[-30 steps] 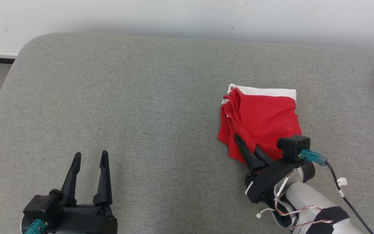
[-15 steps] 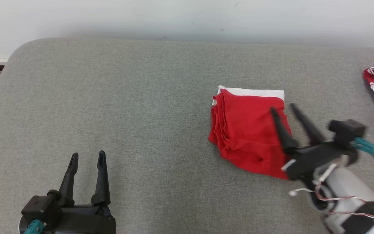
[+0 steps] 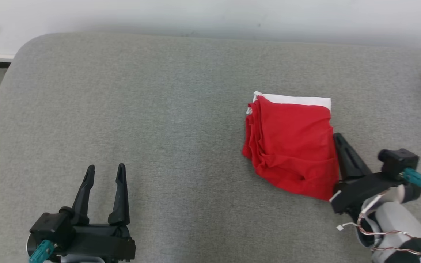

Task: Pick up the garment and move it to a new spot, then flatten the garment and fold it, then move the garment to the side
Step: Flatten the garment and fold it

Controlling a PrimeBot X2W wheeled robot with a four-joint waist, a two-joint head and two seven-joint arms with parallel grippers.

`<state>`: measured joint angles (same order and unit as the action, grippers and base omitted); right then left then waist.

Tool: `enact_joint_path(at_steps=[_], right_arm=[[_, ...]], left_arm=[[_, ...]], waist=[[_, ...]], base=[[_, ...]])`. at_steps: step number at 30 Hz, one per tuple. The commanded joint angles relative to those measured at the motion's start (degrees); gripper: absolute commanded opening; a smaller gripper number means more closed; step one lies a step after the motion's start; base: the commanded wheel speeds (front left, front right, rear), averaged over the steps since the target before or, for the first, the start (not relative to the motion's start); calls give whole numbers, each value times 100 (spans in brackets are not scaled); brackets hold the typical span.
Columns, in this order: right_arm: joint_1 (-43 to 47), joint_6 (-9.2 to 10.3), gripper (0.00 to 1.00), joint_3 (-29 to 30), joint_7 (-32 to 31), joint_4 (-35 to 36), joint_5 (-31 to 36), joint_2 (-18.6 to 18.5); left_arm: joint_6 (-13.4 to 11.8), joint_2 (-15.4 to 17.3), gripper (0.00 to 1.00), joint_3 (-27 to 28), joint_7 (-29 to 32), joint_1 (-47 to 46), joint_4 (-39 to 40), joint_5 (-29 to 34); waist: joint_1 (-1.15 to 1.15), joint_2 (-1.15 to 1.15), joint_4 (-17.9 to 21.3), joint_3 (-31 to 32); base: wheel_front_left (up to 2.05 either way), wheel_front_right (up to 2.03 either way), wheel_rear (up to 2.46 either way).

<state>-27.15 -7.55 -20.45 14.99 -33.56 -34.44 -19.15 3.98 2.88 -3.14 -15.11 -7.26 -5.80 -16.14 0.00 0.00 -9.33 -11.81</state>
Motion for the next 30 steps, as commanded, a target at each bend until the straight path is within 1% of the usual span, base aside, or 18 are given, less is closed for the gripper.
enact_joint_path(at_steps=[1, 5, 9, 16, 20, 23, 26, 30], right_arm=[[-115, 17, 0, -84, 24, -183, 123, 120], [-259, 17, 0, -175, 25, -439, 321, 247], [-332, 17, 0, -271, 24, -624, 491, 569], [-446, 17, 0, -392, 24, -728, 877, 1218], [-469, 17, 0, -490, 24, -833, 1037, 1447], [-485, 17, 0, -526, 24, -789, 1140, 1520], [-450, 17, 0, -463, 25, -552, 1186, 1540], [-288, 17, 0, -348, 25, -87, 1326, 1314]], left_arm=[[-34, 3, 100, -21, 0, -71, -2, 24], [-32, 3, 100, -64, 0, -105, -24, -10], [-35, 3, 100, -92, -1, -135, -35, -67], [-68, 3, 100, -169, -1, -154, -39, -120], [-95, 3, 100, -262, -1, -180, -70, -152], [-131, 3, 100, -279, -1, -151, -74, -136], [-109, 3, 100, -218, -1, -96, -97, -74], [-72, 2, 100, -79, -1, -36, -113, 6]], waist=[[0, 0, -107, -44], [0, 0, -232, -67], [0, 0, -351, -103], [0, 0, -458, -156], [0, 0, -521, -142], [0, 0, -503, -94], [0, 0, -382, -10], [0, 0, -124, 144]], base=[[0, 0, 0], [0, 0, 0], [0, 0, 0], [0, 0, 0], [0, 0, 0], [0, 0, 0], [0, 0, 0], [0, 0, 0]])
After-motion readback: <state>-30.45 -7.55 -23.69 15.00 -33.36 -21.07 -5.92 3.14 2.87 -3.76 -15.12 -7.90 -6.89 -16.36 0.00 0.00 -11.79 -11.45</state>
